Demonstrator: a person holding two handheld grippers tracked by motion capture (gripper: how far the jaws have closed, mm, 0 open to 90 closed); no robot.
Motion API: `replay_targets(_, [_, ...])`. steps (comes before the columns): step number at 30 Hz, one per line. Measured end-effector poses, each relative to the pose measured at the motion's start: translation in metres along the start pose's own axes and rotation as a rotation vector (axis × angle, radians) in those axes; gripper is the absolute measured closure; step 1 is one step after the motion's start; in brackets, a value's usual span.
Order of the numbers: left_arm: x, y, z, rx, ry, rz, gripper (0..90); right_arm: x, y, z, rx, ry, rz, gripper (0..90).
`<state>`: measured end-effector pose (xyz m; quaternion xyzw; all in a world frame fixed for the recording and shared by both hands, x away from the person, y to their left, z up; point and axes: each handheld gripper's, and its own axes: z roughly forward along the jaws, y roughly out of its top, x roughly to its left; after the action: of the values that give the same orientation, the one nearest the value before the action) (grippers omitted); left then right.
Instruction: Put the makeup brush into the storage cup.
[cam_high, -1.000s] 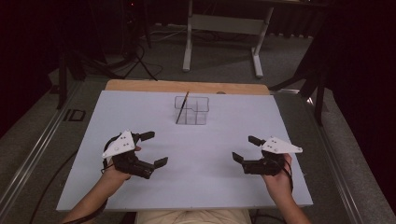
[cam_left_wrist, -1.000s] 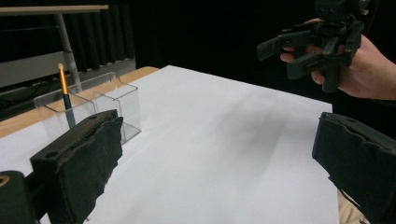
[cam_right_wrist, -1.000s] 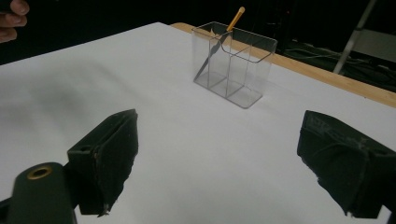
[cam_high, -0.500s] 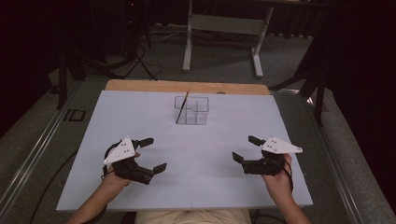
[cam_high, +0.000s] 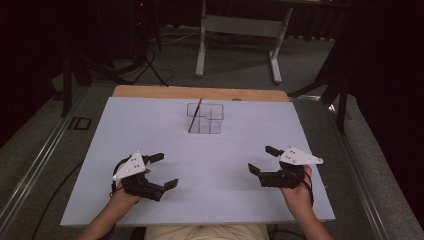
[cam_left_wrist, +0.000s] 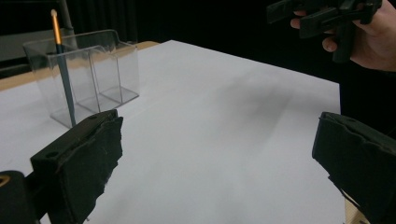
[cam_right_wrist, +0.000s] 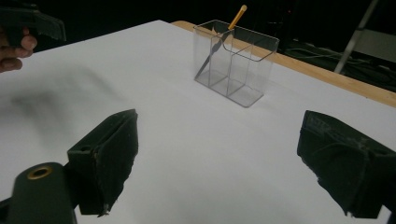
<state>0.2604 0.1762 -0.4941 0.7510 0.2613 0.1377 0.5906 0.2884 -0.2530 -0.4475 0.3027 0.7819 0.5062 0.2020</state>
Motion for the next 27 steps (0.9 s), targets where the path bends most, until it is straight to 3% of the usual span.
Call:
replay_targets(7, [-0.002, -0.005, 0.001, 0.002, -0.005, 0.023, 2.3, 0.0, -0.002, 0.002, 0.009, 0.002, -0.005, 12.7])
replay_targets(27, [0.002, -0.011, 0.002, 0.013, 0.008, -0.003, 2.4, -0.003, -0.006, 0.008, 0.027, 0.021, 0.012, 12.7])
